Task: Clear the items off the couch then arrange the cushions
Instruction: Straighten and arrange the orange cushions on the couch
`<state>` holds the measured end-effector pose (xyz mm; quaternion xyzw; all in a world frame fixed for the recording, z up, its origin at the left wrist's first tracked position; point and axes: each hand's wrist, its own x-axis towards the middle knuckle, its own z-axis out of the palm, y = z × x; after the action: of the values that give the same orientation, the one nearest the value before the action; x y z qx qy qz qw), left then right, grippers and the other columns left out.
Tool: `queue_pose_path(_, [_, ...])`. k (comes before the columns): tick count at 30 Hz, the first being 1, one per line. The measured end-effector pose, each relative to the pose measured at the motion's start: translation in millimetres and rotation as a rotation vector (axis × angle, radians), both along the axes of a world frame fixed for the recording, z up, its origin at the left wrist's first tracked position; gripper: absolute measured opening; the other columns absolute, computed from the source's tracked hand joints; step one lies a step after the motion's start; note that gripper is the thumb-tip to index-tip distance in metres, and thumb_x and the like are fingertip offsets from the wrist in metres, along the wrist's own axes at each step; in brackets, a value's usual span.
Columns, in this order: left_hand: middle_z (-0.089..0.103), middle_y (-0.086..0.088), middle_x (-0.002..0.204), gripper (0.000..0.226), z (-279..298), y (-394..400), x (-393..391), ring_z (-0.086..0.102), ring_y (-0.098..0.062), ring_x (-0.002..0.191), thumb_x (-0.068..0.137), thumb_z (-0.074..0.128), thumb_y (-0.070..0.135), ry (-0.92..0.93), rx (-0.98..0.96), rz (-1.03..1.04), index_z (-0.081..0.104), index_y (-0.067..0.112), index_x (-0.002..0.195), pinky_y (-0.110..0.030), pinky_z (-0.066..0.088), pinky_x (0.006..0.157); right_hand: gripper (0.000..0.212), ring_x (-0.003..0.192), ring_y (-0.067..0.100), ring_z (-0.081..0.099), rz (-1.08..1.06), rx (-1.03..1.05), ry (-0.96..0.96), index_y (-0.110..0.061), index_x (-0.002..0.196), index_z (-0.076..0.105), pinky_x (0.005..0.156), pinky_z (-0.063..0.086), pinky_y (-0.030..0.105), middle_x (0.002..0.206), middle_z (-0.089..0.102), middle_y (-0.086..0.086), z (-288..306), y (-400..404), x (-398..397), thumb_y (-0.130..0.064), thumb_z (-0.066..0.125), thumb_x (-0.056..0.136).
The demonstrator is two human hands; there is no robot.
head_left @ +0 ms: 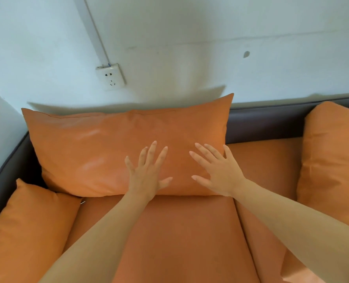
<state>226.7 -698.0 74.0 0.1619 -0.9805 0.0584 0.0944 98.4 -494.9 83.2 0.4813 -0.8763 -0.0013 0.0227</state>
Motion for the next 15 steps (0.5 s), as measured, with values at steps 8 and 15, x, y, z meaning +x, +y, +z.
queue_pose_path(8, [0.043,-0.009,0.146,0.106,4,60,-59,0.050,-0.030,0.123,0.051,0.082,0.062,-0.030,0.001,-0.150,0.035,0.029,0.140,-0.069,0.035,0.089,0.066,0.138,0.026,0.038,-0.110,0.017,-0.045,-0.027,0.144,0.040,0.103,0.032,0.065,0.153,0.034,0.004,10,84,-30,-0.065,0.034,0.090])
queue_pose_path(15, [0.043,-0.011,0.147,0.100,10,149,-125,0.050,-0.030,0.124,0.055,0.079,0.064,-0.067,-0.039,-0.314,0.045,0.026,0.141,-0.069,0.035,0.090,0.065,0.138,0.025,0.038,-0.254,0.026,-0.045,-0.028,0.143,0.040,0.103,0.032,0.064,0.153,0.034,0.003,11,180,-64,-0.065,0.032,0.089])
